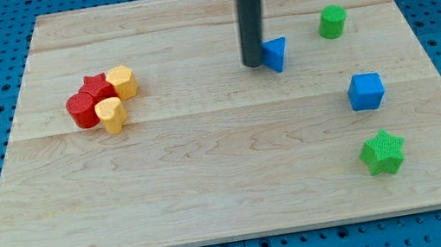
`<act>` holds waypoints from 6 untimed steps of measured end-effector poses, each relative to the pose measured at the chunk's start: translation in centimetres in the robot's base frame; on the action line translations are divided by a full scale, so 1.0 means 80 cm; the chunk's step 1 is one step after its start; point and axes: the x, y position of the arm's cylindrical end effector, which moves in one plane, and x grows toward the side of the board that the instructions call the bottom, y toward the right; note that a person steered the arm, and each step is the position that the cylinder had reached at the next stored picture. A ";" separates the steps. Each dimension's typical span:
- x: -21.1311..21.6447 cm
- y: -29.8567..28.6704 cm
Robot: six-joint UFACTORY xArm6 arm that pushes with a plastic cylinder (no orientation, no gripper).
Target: Push the blue triangle between the blue cube and green circle
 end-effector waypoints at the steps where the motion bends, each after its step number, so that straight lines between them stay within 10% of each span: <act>1: 0.000 0.054; 4: -0.077 0.014; 6: -0.037 0.106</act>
